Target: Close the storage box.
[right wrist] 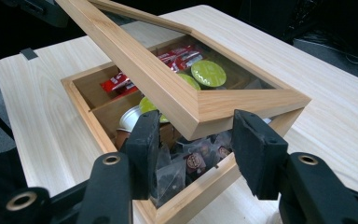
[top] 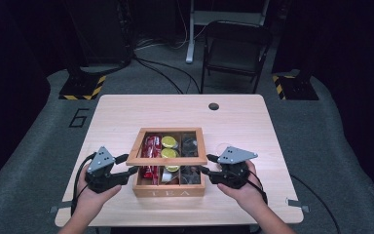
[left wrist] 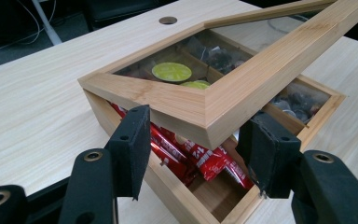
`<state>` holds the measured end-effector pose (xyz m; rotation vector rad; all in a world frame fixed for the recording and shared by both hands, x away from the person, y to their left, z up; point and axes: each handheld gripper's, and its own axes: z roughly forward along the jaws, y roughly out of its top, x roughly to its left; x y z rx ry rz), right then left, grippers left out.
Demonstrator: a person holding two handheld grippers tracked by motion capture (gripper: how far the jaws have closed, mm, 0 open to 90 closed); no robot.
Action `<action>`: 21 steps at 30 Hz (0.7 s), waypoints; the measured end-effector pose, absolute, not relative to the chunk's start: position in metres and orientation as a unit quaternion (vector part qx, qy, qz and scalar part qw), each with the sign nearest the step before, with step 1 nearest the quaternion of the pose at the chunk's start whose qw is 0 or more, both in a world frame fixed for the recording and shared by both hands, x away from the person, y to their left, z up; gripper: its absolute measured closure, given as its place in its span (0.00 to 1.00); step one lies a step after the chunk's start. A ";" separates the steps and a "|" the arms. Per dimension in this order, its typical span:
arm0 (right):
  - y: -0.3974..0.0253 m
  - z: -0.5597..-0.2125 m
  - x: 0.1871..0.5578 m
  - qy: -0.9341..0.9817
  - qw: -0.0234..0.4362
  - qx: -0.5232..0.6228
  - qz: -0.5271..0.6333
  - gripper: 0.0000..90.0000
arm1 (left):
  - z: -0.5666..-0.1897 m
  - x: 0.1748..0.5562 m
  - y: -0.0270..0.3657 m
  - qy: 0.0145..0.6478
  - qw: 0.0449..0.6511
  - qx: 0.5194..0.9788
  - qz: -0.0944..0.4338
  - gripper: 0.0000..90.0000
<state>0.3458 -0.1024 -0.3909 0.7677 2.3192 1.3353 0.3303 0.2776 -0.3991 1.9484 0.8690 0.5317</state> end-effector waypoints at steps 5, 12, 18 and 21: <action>-0.103 -0.397 0.342 0.820 0.181 0.270 0.471 0.58 | -0.406 0.327 0.278 0.352 0.452 0.790 0.218 0.49; -0.102 -0.409 0.335 0.823 0.195 0.260 0.466 0.58 | -0.419 0.322 0.278 0.356 0.458 0.787 0.209 0.49; -0.101 -0.417 0.331 0.824 0.195 0.262 0.464 0.57 | -0.428 0.319 0.278 0.359 0.460 0.785 0.207 0.49; -0.101 -0.420 0.330 0.822 0.194 0.267 0.464 0.57 | -0.431 0.318 0.278 0.356 0.455 0.789 0.209 0.49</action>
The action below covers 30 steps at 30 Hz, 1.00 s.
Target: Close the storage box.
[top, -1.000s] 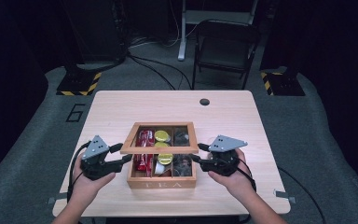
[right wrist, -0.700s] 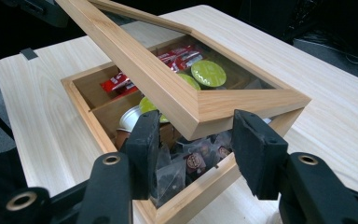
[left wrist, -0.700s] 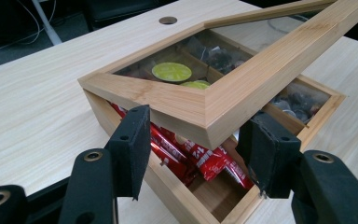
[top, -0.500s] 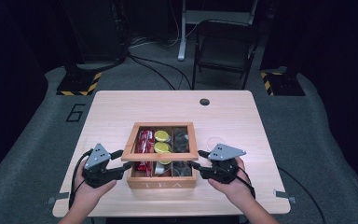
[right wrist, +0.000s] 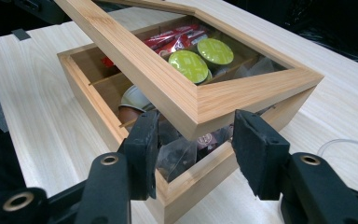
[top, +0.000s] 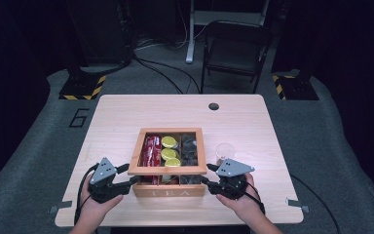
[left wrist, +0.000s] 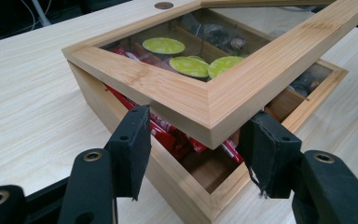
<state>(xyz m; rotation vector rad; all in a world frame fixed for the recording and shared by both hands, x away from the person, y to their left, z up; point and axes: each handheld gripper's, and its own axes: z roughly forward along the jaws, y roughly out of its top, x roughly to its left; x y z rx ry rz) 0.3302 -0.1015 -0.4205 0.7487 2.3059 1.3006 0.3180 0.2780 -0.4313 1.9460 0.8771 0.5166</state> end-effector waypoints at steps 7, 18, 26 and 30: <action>-0.101 -0.426 0.329 0.818 0.181 0.267 0.477 0.59 | -0.441 0.313 0.275 0.350 0.433 0.802 0.215 0.49; -0.100 -0.438 0.327 0.829 0.171 0.274 0.457 0.56 | -0.453 0.312 0.276 0.354 0.433 0.803 0.205 0.49; -0.102 -0.445 0.327 0.832 0.163 0.277 0.452 0.55 | -0.458 0.312 0.276 0.357 0.437 0.802 0.198 0.50; -0.101 -0.450 0.327 0.834 0.164 0.276 0.448 0.55 | -0.461 0.312 0.275 0.357 0.436 0.803 0.195 0.50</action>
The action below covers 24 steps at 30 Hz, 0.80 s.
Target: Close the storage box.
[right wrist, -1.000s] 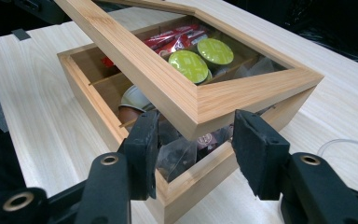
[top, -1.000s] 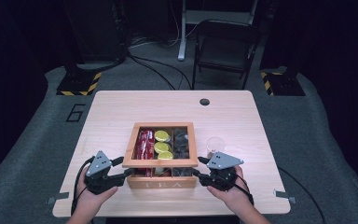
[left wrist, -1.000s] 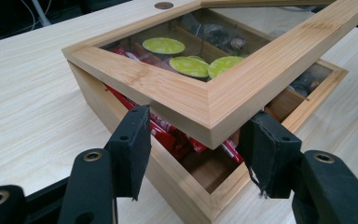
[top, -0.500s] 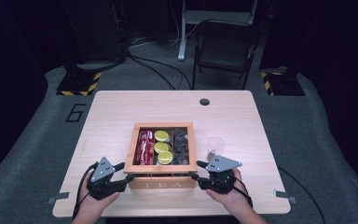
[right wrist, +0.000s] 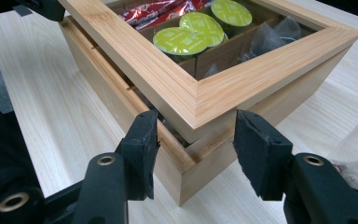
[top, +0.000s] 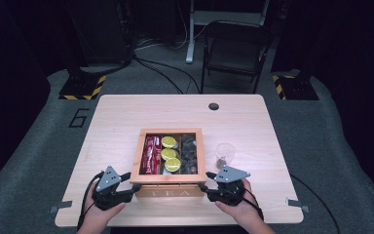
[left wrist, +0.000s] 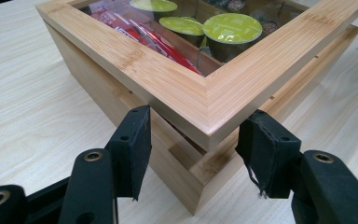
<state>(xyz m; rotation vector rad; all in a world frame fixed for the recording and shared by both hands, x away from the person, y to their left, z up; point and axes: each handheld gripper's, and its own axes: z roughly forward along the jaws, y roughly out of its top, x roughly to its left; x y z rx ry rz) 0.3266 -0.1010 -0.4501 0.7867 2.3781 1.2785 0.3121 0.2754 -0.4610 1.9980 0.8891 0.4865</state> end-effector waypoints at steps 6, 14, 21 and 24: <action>-0.101 -0.455 0.328 0.833 0.154 0.283 0.450 0.54 | -0.464 0.312 0.275 0.356 0.435 0.805 0.188 0.50; -0.101 -0.457 0.328 0.832 0.151 0.288 0.449 0.54 | -0.466 0.312 0.277 0.358 0.434 0.808 0.176 0.50; -0.101 -0.460 0.328 0.834 0.144 0.288 0.449 0.57 | -0.473 0.312 0.275 0.367 0.404 0.824 0.152 0.46; -0.099 -0.461 0.328 0.835 0.140 0.287 0.448 0.56 | -0.475 0.312 0.273 0.377 0.398 0.824 0.141 0.41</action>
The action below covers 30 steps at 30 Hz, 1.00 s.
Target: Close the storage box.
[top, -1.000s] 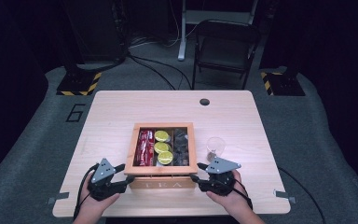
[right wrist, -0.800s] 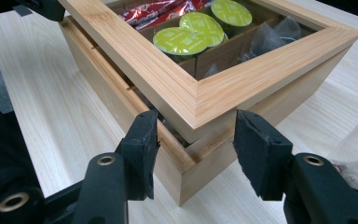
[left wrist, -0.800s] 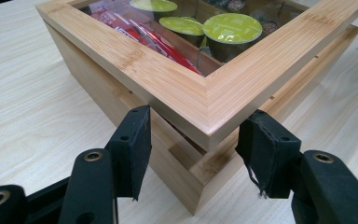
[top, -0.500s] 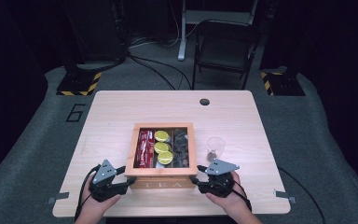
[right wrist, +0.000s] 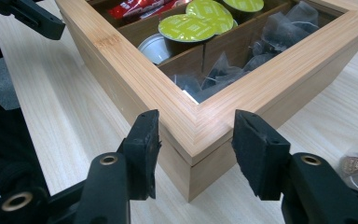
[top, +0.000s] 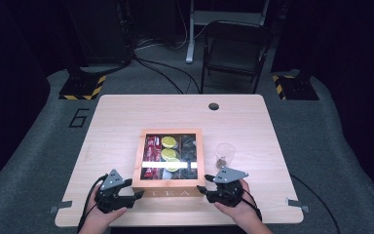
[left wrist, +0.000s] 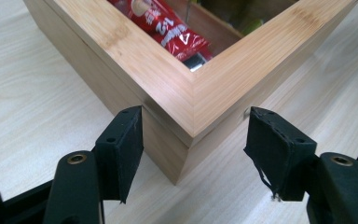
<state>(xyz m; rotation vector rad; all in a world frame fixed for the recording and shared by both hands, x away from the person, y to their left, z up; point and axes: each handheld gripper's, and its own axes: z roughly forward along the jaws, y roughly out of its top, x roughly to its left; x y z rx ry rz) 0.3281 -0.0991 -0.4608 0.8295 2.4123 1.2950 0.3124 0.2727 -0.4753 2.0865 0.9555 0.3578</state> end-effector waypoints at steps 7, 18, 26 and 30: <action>-0.099 -0.462 0.328 0.838 0.140 0.282 0.446 0.51 | -0.474 0.313 0.274 0.378 0.402 0.821 0.149 0.39; -0.101 -0.458 0.330 0.830 0.146 0.289 0.454 0.48 | -0.463 0.312 0.279 0.377 0.423 0.808 0.159 0.38; -0.109 -0.446 0.330 0.814 0.158 0.297 0.475 0.47 | -0.457 0.313 0.287 0.386 0.438 0.795 0.163 0.38; -0.115 -0.443 0.332 0.805 0.162 0.309 0.479 0.47 | -0.454 0.313 0.291 0.389 0.442 0.791 0.168 0.39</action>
